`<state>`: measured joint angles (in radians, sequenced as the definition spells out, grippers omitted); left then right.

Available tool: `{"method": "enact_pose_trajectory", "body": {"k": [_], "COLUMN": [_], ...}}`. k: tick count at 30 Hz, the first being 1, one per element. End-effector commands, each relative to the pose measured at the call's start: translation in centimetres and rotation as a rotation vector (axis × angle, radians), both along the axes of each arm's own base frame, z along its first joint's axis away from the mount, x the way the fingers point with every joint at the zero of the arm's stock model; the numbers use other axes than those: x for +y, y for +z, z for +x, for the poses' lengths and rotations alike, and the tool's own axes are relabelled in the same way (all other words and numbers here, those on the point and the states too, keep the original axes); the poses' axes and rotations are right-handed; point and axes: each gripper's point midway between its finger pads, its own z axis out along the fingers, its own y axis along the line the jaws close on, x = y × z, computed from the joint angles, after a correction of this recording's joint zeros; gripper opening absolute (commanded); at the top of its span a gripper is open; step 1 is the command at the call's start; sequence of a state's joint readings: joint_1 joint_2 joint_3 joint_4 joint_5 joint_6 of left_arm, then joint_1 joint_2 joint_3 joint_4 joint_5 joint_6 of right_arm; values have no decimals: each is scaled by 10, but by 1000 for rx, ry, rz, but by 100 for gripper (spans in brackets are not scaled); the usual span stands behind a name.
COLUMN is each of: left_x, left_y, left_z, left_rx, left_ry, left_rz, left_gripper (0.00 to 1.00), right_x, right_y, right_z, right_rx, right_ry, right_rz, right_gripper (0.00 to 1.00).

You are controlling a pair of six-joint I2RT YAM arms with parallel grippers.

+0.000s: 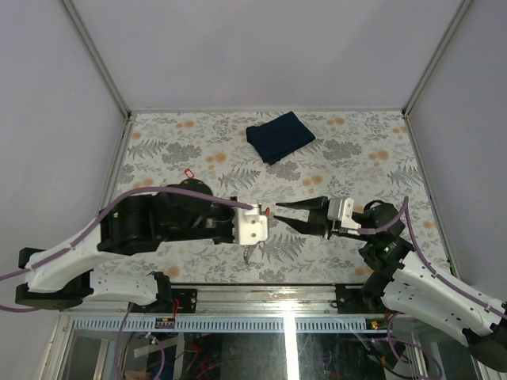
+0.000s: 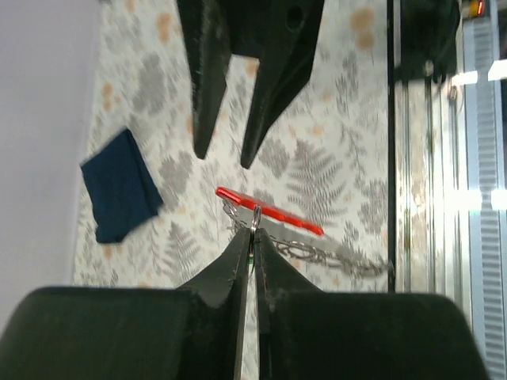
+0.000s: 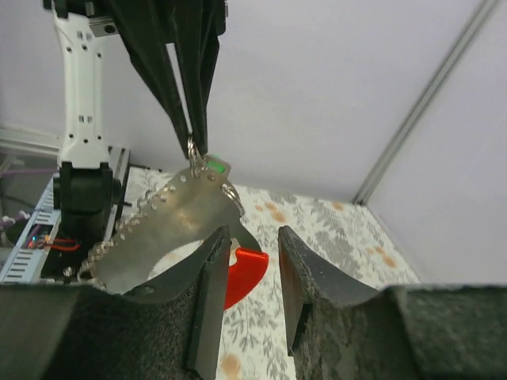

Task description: Put the keys on the keyring

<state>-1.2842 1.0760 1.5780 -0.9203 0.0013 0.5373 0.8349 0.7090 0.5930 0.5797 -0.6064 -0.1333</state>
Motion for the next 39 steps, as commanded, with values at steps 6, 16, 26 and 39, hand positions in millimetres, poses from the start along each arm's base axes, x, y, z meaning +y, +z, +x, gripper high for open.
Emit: {"method": "enact_pose_trajectory", "body": {"k": [6, 16, 26, 39], "left_x": [28, 24, 23, 20], "left_y": [-68, -70, -70, -69], "left_z": [17, 22, 24, 26], "left_rx": [19, -5, -4, -2], "left_ry": [69, 67, 79, 96], "left_rz": [504, 546, 550, 543], "left_gripper": [0, 0, 0, 0], "right_x": [-8, 10, 34, 54], "right_y": [-35, -28, -17, -23], "right_z": [17, -5, -12, -14], "right_rx": [55, 146, 146, 145], "right_ry": [-108, 115, 223, 241], "right_rz": [6, 161, 207, 185], "right_gripper": [38, 45, 47, 39]}}
